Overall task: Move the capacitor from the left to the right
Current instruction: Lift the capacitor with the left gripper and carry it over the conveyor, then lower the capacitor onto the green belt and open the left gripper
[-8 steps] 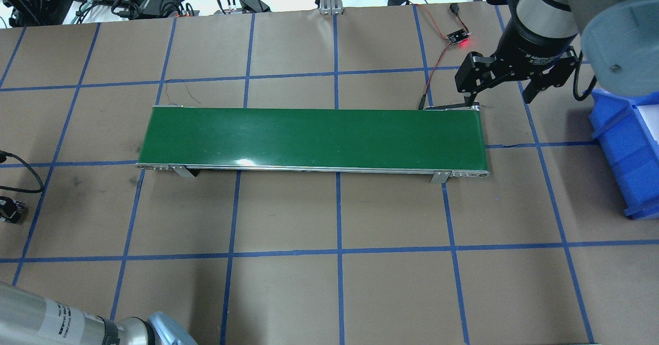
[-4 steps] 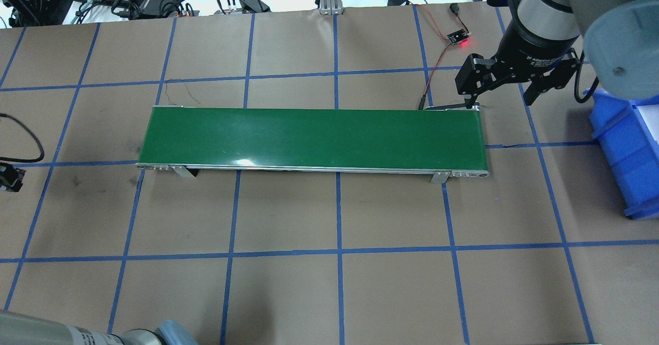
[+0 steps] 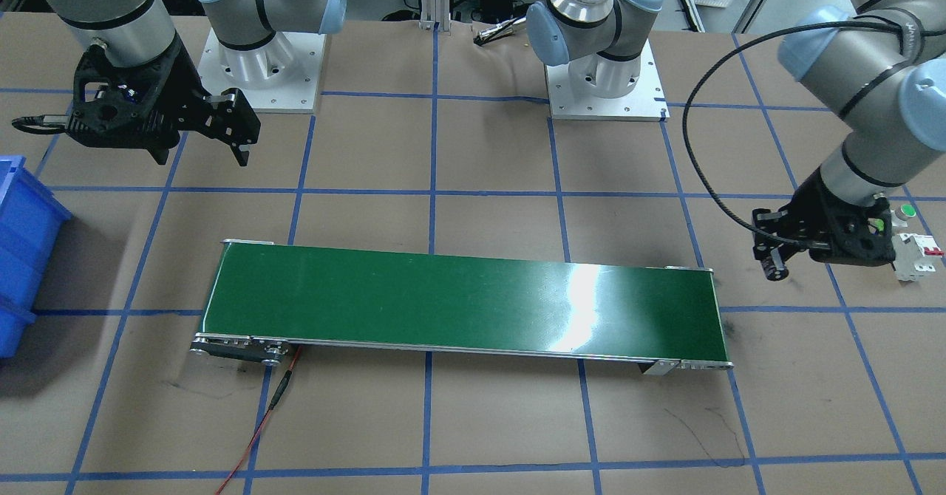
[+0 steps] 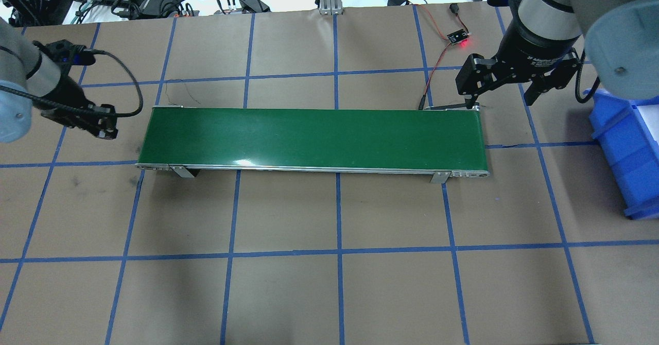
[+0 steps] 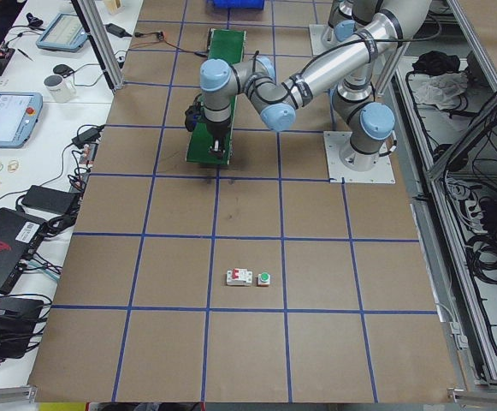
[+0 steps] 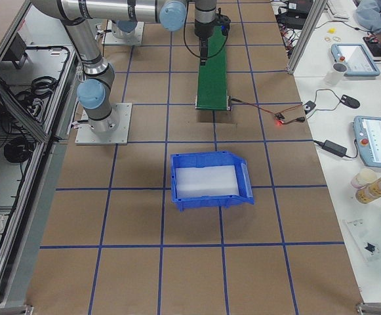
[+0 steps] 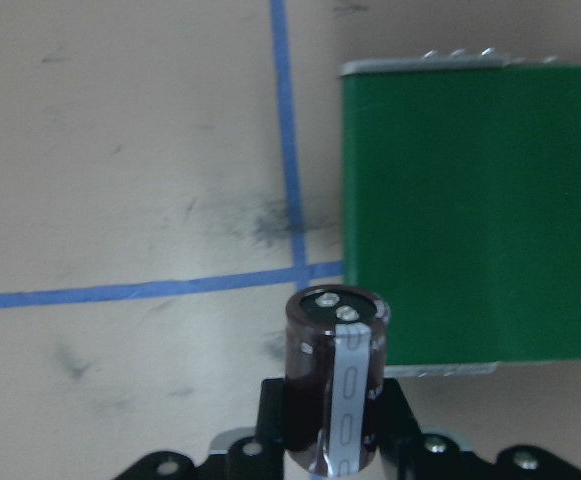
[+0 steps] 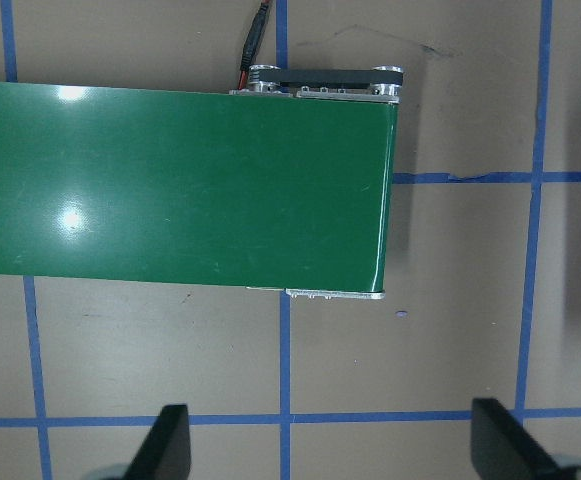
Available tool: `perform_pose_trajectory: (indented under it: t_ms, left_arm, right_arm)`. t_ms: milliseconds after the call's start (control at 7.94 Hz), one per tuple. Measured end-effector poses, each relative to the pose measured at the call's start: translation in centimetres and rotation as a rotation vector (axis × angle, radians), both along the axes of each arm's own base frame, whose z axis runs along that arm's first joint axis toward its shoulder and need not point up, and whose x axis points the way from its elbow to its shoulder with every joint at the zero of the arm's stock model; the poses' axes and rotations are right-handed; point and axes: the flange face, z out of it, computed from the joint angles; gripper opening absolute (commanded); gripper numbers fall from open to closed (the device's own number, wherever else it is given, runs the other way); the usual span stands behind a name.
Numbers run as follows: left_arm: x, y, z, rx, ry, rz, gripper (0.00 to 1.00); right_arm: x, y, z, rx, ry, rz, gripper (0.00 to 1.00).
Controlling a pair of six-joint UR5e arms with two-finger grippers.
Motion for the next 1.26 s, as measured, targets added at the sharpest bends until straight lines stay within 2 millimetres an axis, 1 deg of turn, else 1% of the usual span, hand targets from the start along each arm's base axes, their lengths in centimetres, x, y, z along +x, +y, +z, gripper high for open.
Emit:
perform_pose_trajectory:
  t_ms: [126,252,378,504,881,1007,1133,1259]
  left_arm:
    - [-3.1,-1.1,-0.1,-0.025,0.04,0.019,0.0]
    - [-4.5,-1.9,-0.9,-0.027,0.079,0.023,0.0]
    - [-5.0,-2.7,-2.1,-0.016,0.102,0.007,0.0]
    - [-5.1,-3.4,-3.1,-0.007,0.114,-0.011,0.0]
    - [-4.6,-5.0,-5.8,0.02,0.125,-0.023,0.0]
    - [-4.6,-5.2,-6.3,0.029,0.127,-0.023,0.12]
    - [-4.5,-5.2,-6.7,0.035,0.128,-0.018,0.73]
    - [-4.5,-5.3,-6.9,0.041,0.13,0.006,1.0]
  right_arm:
    - [0.0,-0.1,0.0,-0.003,0.0,0.0,1.0]
    - [0.0,-0.1,0.1,-0.008,0.0,0.0,1.0]
    - [-0.1,-0.1,0.1,-0.01,-0.001,0.0,1.0]
    - [0.0,-0.1,0.1,-0.01,-0.002,0.0,1.0]
    - [0.2,0.0,0.0,-0.006,-0.016,0.002,1.0]
    - [0.2,-0.1,-0.1,-0.004,-0.017,0.001,1.0]
    - [0.2,-0.1,-0.2,-0.002,-0.013,0.002,1.0]
    - [0.2,0.0,-0.2,0.0,-0.007,0.002,1.0]
